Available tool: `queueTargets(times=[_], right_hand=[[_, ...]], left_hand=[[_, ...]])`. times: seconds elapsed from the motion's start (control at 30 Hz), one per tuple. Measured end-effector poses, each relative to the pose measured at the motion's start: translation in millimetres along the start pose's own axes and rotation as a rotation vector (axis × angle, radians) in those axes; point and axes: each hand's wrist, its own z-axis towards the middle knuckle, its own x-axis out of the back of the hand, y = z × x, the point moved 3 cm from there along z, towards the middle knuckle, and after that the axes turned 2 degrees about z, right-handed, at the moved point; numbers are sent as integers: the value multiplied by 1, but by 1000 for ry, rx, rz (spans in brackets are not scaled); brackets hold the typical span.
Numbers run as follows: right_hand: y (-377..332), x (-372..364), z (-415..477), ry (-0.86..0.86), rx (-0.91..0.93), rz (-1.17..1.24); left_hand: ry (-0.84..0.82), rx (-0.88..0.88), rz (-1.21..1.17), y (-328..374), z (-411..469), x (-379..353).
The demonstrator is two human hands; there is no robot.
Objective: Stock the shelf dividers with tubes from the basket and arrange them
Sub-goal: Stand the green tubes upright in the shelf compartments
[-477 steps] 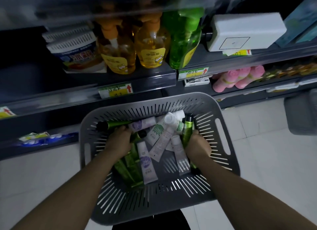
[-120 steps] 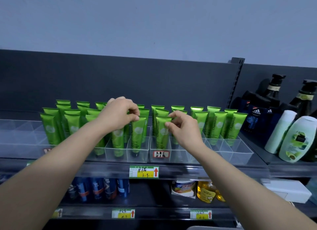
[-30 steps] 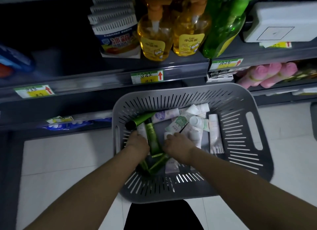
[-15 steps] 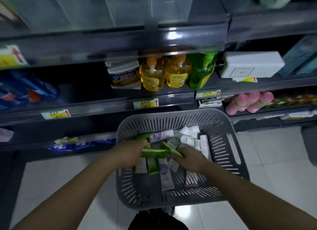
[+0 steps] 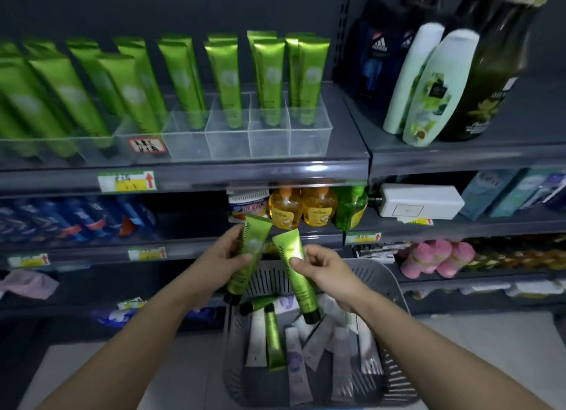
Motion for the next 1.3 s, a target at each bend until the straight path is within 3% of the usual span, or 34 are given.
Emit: queueTargets(times=[0.27,0.73,1.03,1.3], right_hand=[[-100,-13,-7,9,259,-12],[-251,-33,-1,183,663,-117],[-288,-39,15,328,732,-149],[-305,-38,30,436,777,-194]], left_hand=[[153,-220,-24,73,-15,30],[534,-743,334,227,-37,122],[662,-747,587,268,-15,146],[608,-615,885,260,15,154]])
